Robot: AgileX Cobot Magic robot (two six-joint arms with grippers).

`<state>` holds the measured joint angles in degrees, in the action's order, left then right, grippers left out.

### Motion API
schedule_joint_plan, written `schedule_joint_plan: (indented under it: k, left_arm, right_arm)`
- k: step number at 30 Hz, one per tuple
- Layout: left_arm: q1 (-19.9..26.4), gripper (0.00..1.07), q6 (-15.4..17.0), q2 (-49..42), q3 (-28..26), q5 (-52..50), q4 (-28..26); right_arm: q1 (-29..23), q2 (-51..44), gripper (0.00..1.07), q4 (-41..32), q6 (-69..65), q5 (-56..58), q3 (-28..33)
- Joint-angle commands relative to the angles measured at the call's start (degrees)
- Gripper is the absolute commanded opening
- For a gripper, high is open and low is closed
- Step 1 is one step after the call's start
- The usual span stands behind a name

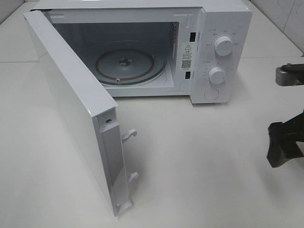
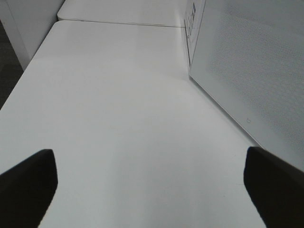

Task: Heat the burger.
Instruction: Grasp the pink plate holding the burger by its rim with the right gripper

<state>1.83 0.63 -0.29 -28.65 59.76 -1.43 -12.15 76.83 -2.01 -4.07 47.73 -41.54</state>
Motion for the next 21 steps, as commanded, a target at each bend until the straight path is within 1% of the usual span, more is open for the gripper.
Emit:
schedule_joint_plan:
  k: [1,2,3,4,5,7,9,10,11,13,14,16,17,19,21]
  left_arm:
    - [0.17,1.02,0.11,-0.97,0.11,-0.46,-0.34]
    - [0.17,1.02,0.11,-0.97,0.11,-0.46,-0.34]
    - [0.17,1.02,0.11,-0.97,0.11,-0.46,-0.34]
    - [0.17,1.02,0.11,-0.97,0.11,-0.46,-0.34]
    - [0.17,1.02,0.11,-0.97,0.11,-0.46,-0.34]
    - [0.17,1.02,0.11,-0.97,0.11,-0.46,-0.34]
    - [0.17,1.02,0.11,-0.97,0.11,-0.46,-0.34]
    - [0.17,1.02,0.11,-0.97,0.11,-0.46,-0.34]
    - [0.17,1.02,0.11,-0.97,0.11,-0.46,-0.34]
    - [0.17,1.02,0.11,-0.97,0.11,-0.46,-0.34]
    - [0.17,1.02,0.11,-0.97,0.11,-0.46,-0.34]
    - [0.17,1.02,0.11,-0.97,0.11,-0.46,-0.34]
    - [0.17,1.02,0.11,-0.97,0.11,-0.46,-0.34]
    - [0.17,1.02,0.11,-0.97,0.11,-0.46,-0.34]
    - [0.17,1.02,0.11,-0.97,0.11,-0.46,-0.34]
  right_arm:
    - [3.32,-0.23,0.98,0.57,0.92,-0.80,-0.34]
    - [5.96,0.52,0.98,0.69,3.32,-2.69,-0.34]
    - [7.16,0.92,0.98,0.69,4.47,-3.55,-0.34]
    - [7.16,0.92,0.98,0.69,4.47,-3.55,-0.34]
    - [9.05,1.95,0.98,0.69,5.33,-5.27,-0.34]
    - [9.97,2.64,0.98,0.69,5.33,-6.13,-0.46]
    - [12.89,5.33,0.98,0.80,6.65,-8.14,-1.38]
    - [12.89,5.33,0.98,0.80,6.65,-8.14,-1.38]
    - [14.50,7.33,0.98,0.92,8.65,-8.42,-2.41]
    - [15.13,8.48,0.98,0.86,9.11,-8.82,-2.75]
    - [16.56,10.60,0.98,0.46,10.14,-10.37,-3.55]
    - [17.25,11.40,0.98,0.06,10.31,-11.06,-3.84]
    - [18.74,13.52,0.98,0.06,10.43,-12.72,-4.58]
    - [19.31,14.38,0.98,0.06,10.54,-13.29,-4.93]
    - [21.03,17.53,0.98,0.11,11.75,-13.92,-6.02]
